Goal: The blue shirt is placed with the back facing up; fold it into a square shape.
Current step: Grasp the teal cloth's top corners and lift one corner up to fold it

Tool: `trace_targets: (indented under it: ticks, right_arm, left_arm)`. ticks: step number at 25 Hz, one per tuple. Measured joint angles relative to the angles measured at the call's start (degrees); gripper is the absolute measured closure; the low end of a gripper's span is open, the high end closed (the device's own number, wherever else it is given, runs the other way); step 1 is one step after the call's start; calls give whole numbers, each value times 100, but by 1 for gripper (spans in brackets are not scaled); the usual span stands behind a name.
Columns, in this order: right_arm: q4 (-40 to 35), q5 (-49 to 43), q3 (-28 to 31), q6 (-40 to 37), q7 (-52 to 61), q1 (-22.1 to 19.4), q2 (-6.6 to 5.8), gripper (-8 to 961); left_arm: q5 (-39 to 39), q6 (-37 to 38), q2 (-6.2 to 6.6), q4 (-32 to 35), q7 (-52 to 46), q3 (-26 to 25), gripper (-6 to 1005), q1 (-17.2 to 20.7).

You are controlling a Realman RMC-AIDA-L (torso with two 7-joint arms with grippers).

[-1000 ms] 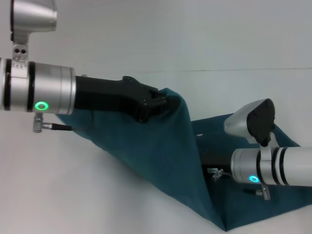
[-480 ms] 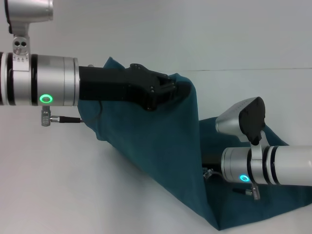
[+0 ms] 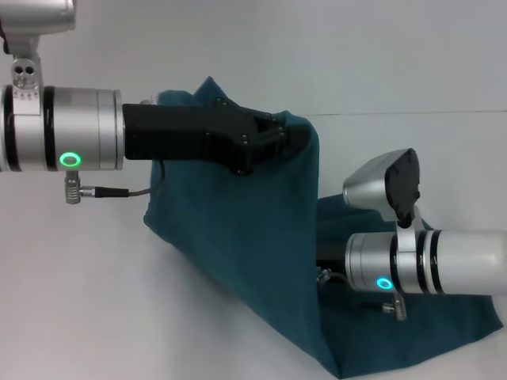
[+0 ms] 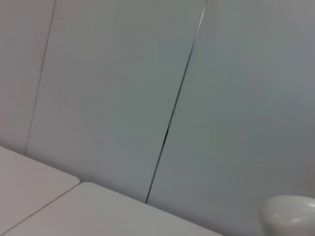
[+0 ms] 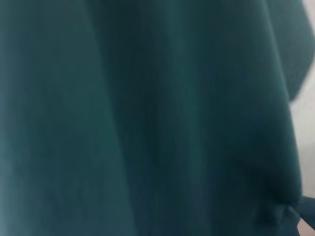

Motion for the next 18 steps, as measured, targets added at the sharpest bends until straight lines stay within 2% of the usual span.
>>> trace_targets:
  ticks: [8, 18]
  right_arm:
    - [44, 722, -452, -42, -127, 150, 19, 895]
    - [34, 1339, -580, -80, -260, 226, 37, 890]
  left_arm:
    - [-136, 29, -3, -4, 65, 5, 995, 127]
    - [-345, 93, 20, 37, 125, -6, 995, 251]
